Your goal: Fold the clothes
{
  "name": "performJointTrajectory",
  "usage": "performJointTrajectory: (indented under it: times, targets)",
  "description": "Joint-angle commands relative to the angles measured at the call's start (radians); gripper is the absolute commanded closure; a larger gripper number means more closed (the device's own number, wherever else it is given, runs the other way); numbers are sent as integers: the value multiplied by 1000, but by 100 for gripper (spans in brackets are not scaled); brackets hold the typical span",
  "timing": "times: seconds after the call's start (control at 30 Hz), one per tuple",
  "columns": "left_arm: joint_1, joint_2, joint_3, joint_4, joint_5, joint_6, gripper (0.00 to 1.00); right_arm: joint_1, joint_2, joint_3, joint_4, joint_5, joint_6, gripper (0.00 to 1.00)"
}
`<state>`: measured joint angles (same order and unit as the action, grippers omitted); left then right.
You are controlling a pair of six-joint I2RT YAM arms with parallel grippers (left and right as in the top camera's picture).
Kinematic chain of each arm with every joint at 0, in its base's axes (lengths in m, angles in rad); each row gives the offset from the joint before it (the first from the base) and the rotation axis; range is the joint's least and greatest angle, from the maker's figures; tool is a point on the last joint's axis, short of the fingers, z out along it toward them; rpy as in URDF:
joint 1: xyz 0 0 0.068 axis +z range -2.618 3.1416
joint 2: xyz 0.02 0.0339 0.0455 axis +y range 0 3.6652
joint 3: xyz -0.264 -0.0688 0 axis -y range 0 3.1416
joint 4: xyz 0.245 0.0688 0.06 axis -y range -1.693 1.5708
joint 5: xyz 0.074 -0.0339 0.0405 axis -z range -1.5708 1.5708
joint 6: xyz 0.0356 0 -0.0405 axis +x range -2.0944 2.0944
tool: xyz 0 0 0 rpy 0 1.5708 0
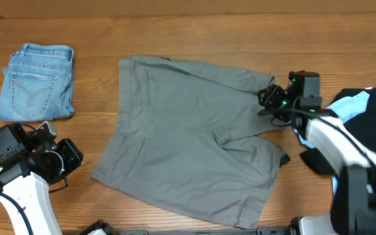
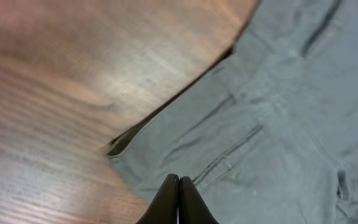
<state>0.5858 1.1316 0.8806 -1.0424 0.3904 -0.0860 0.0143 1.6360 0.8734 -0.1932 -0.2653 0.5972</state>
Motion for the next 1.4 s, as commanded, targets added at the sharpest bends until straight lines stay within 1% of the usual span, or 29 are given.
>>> performJointTrajectory:
  times: [0.0, 0.13, 0.23, 0.3, 0.33, 0.43, 0.6, 0.7, 0.8, 0.87, 0.9, 0.97, 1.0, 1.03, 1.07, 1.13, 1.17, 1.2, 1.23, 1.33, 1.37]
  targets:
    - [-51, -34, 31, -5, 54, 66, 95, -18, 176, 62, 76, -7, 1, 49]
    - [-111, -34, 31, -1, 51, 81, 95, -19, 260, 118, 153, -37, -3, 48]
    - [-151, -34, 31, 8, 44, 84, 95, -18, 269, 123, 201, -43, -3, 49]
    - [-170, -34, 31, 17, 44, 83, 95, -18, 273, 123, 215, -43, -3, 50]
    - [-177, -34, 31, 20, 43, 83, 95, -18, 277, 123, 216, -43, -2, 52]
    - [-188, -34, 31, 26, 45, 82, 95, -18, 295, 123, 218, -39, -3, 53]
    - [-188, -34, 31, 29, 38, 79, 95, -18, 311, 123, 233, -72, -3, 74]
    - [-188, -34, 31, 29, 24, 79, 95, -25, 300, 129, 298, -219, 6, 87]
    - [-188, -34, 31, 29, 25, 79, 95, -39, 286, 159, 354, -298, 90, 92]
    - [-188, -34, 31, 29, 25, 79, 95, -47, 285, 186, 450, -270, 162, 92]
    - [-188, -34, 31, 29, 25, 79, 95, -48, 289, 196, 541, -206, 197, 92]
    - [-188, -34, 31, 27, 25, 79, 94, -48, 291, 200, 696, -86, 248, 74]
    - [-188, -34, 31, 23, 25, 79, 94, -46, 291, 201, 753, -41, 268, 70]
    - [-188, -34, 31, 18, 25, 79, 94, -46, 291, 201, 786, -20, 269, 67]
    - [-188, -34, 31, 11, 25, 79, 94, -45, 291, 202, 807, -5, 268, 62]
    - [-188, -34, 31, 5, 24, 81, 94, -45, 291, 201, 793, -20, 267, 30]
    - [-188, -34, 31, 4, 25, 83, 94, -50, 291, 201, 765, -30, 267, 27]
    - [-188, -34, 31, 3, 25, 83, 93, -55, 291, 201, 730, -35, 262, 31]
    - [-188, -34, 31, 3, 25, 83, 93, -58, 291, 201, 705, -43, 244, 37]
    - [-188, -34, 31, 2, 25, 84, 91, -66, 290, 201, 600, -139, 133, 44]
    - [-188, -34, 31, 2, 25, 84, 91, -66, 288, 201, 549, -171, 98, 45]
